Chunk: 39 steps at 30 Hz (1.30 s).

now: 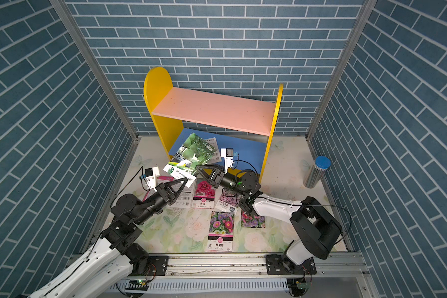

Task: Take the seed bag off the shelf
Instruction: Pick up the seed packet from the shelf.

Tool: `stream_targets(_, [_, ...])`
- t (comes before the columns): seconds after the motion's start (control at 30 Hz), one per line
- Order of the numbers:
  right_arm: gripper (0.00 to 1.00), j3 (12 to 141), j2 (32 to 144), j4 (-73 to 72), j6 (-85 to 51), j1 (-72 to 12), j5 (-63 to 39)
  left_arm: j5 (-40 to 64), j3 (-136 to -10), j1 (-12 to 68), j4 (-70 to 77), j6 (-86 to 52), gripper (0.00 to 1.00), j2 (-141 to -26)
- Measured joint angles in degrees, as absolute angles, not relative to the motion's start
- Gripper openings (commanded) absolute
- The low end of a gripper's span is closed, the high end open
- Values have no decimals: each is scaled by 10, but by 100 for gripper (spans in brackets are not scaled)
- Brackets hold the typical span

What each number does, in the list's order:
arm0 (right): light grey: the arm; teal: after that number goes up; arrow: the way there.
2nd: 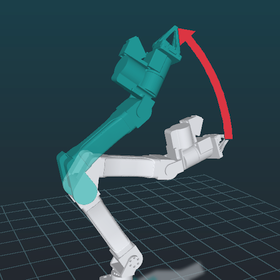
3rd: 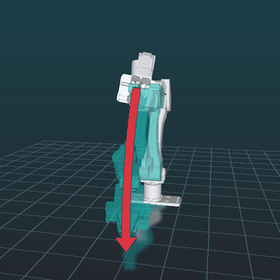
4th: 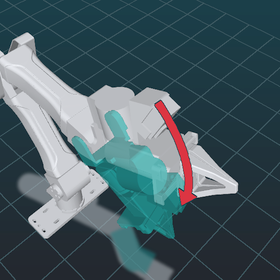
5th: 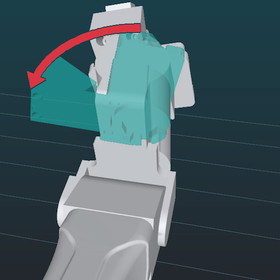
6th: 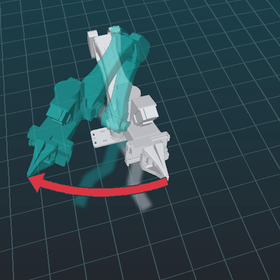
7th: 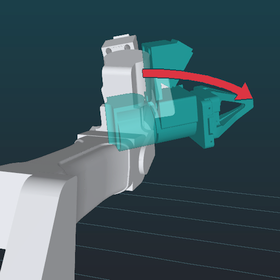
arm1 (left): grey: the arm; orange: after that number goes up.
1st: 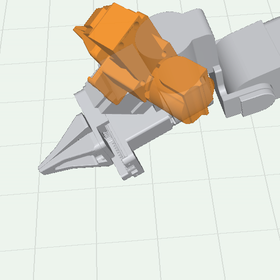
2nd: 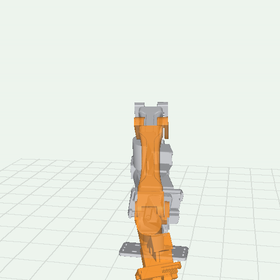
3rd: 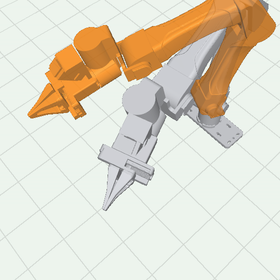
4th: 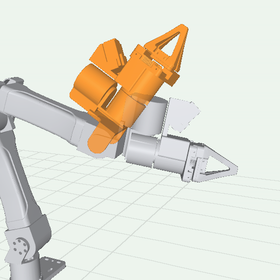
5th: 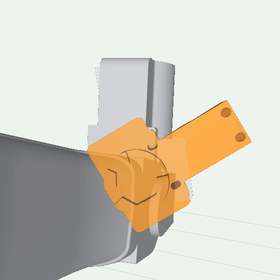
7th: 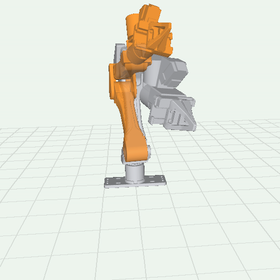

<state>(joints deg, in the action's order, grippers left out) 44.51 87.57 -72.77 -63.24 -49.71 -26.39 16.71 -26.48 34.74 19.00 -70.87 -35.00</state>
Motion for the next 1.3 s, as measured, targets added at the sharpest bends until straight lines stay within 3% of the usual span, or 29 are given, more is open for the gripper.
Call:
stream_targets(0.07, [0,445,876,-727,-632,-497,-266,169,-277,348,177,-695,33,-360])
stream_targets(0.17, [0,445,875,-723,-631,-492,-268,172,-313,349,136,-665,51,-384])
stream_targets(0.23, [0,442,872,-716,-630,-488,-271,175,-346,349,98,-636,57,-401])
stream_targets(0.4, [0,409,819,-674,-623,-455,-282,171,-431,341,-19,-541,92,-413])
stream_targets(0.5, [0,398,774,-624,-604,-437,-300,174,-476,323,-76,-489,98,-416])
stream_targets(0.73, [0,412,710,-445,-528,-431,-374,184,-533,292,-162,-389,99,-452])
stream_targets(0.83, [0,413,695,-374,-498,-431,-406,201,-537,283,-176,-359,94,-467])
stream_targets(1.17, [0,375,646,-310,-453,-436,-482,383,-502,276,-124,-328,68,-494])
stream_targets(1.3, [0,375,637,-310,-447,-436,-500,426,-492,271,-111,-320,41,-498])
